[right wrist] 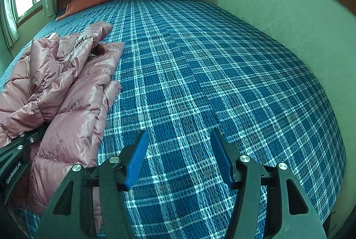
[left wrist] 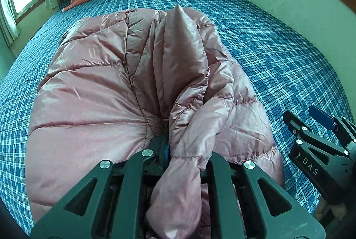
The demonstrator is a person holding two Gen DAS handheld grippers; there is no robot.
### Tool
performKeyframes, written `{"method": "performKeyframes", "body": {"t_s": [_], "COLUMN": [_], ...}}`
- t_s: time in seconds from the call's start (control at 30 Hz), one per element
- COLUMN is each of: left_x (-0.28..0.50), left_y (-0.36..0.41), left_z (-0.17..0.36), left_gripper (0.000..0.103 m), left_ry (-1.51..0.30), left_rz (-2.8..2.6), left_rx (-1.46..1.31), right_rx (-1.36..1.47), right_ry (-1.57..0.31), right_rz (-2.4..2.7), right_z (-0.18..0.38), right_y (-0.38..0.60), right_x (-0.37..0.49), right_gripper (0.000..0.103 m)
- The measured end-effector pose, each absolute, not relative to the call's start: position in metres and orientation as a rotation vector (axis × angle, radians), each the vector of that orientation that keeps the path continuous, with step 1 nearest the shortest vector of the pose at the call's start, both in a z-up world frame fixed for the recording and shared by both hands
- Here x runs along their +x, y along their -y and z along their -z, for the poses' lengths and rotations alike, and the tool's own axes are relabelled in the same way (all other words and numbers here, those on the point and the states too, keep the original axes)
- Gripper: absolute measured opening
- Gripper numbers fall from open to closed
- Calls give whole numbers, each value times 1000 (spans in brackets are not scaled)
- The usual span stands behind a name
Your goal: Fold large clothes
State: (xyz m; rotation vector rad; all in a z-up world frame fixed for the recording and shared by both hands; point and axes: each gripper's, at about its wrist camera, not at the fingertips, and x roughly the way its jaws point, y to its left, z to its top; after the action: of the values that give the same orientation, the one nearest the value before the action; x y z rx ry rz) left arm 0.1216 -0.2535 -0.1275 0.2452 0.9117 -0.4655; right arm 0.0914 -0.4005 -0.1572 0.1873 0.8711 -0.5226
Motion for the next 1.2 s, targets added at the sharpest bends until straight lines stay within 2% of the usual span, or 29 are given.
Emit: {"method": "performKeyframes", "body": {"t_s": [0.47,0.57,0.67,0.7,0.97,1.2], "left_x": [121,114,105,101,69,59], "left_y": [256,258,260,260,246,207], "left_z": [123,116,105,101,65,54], "left_gripper": [13,21,43,46,48,48], "left_ry": [-913,-910,-908,-900,-836,-823], "left_rz": [452,452,499,512,583,552], "left_rx": [225,215,179,167,105,59], "right_rx": [168,168,168,166,157,130], "right_ry": [-864,-865,-863,-862,-849,-818], "right_rz": [531,534,539,541,556,553], "right_z": [153,151,149,148,138,122], "right_y": [398,397,397,398,398,379], "right_x": [89,87,84,83,71,62], "right_gripper": [58,58,58,58,58,58]}}
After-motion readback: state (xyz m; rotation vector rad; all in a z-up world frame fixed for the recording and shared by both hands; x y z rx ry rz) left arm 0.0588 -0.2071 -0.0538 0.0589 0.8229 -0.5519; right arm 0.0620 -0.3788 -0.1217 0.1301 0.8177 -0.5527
